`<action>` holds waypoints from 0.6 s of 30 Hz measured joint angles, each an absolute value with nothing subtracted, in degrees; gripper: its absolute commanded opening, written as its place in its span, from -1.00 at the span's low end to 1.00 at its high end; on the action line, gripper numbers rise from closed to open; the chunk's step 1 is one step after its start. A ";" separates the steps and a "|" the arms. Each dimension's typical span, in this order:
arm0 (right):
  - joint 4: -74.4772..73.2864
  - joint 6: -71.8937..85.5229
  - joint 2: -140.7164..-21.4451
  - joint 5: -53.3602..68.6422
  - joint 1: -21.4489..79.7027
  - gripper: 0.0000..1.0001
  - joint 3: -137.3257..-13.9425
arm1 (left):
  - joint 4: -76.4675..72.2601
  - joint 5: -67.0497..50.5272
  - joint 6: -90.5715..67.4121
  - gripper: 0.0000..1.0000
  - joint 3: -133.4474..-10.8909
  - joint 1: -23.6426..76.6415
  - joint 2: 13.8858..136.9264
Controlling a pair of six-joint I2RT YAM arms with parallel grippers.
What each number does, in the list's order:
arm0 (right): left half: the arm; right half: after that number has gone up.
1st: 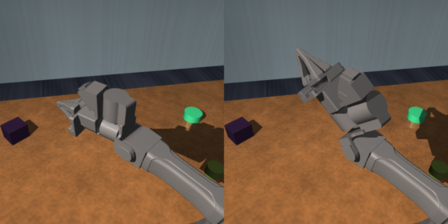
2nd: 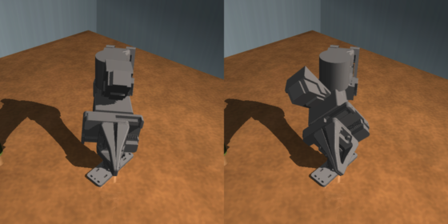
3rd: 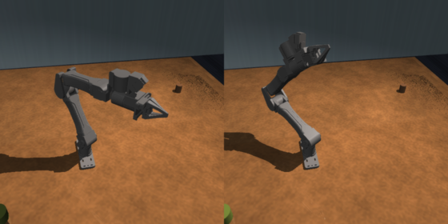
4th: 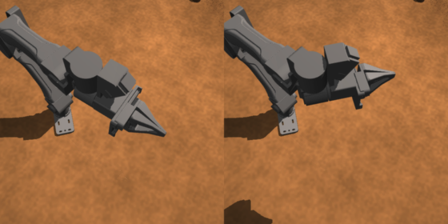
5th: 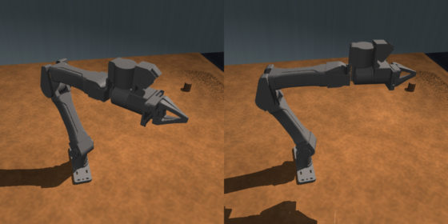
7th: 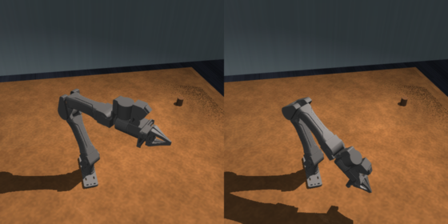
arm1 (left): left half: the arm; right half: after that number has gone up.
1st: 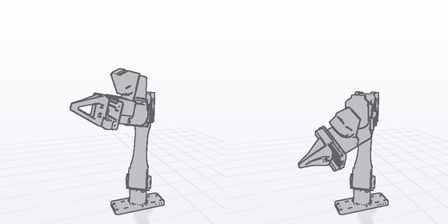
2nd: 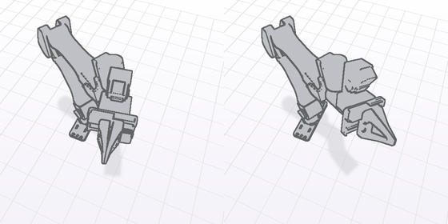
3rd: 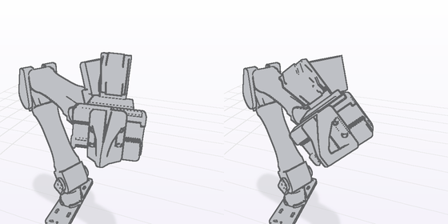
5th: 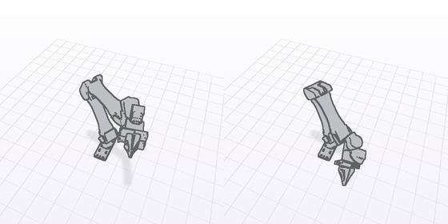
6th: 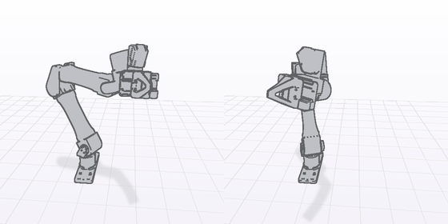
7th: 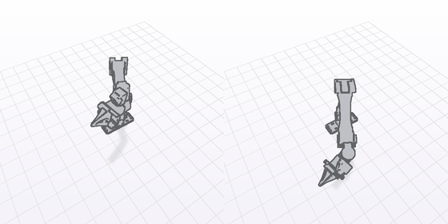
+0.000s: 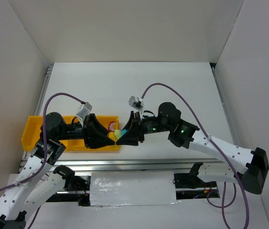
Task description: Sort the legos into containers by color
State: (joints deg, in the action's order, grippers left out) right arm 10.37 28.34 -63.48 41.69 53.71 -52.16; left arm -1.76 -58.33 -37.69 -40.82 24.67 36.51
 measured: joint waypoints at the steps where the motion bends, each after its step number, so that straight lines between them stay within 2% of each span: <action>1: 10.22 27.94 -63.18 41.63 53.63 -1.00 -52.12 | -1.87 -58.30 -37.63 -1.00 -40.82 24.75 36.47; 6: 9.41 25.93 -60.03 42.39 49.80 -1.00 -50.70 | 1.15 -56.01 -35.90 -1.00 -40.93 24.91 35.73; 10: 8.38 25.54 -58.15 41.06 44.05 -1.00 -48.75 | 7.90 -49.60 -33.28 -1.00 -42.92 24.91 35.88; 14: 3.92 24.84 -58.06 35.48 41.67 -1.00 -48.21 | 18.24 -29.54 -33.30 -1.00 -49.04 24.95 39.81; 18: 0.80 24.51 -57.30 31.55 41.60 -1.00 -47.97 | 29.56 -1.08 -38.76 -1.00 -54.50 24.49 49.78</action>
State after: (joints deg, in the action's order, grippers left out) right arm 0.80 24.51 -57.30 31.55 41.60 -47.97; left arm 29.56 -1.08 -38.76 -54.50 24.49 49.78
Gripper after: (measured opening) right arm 0.441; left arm 0.481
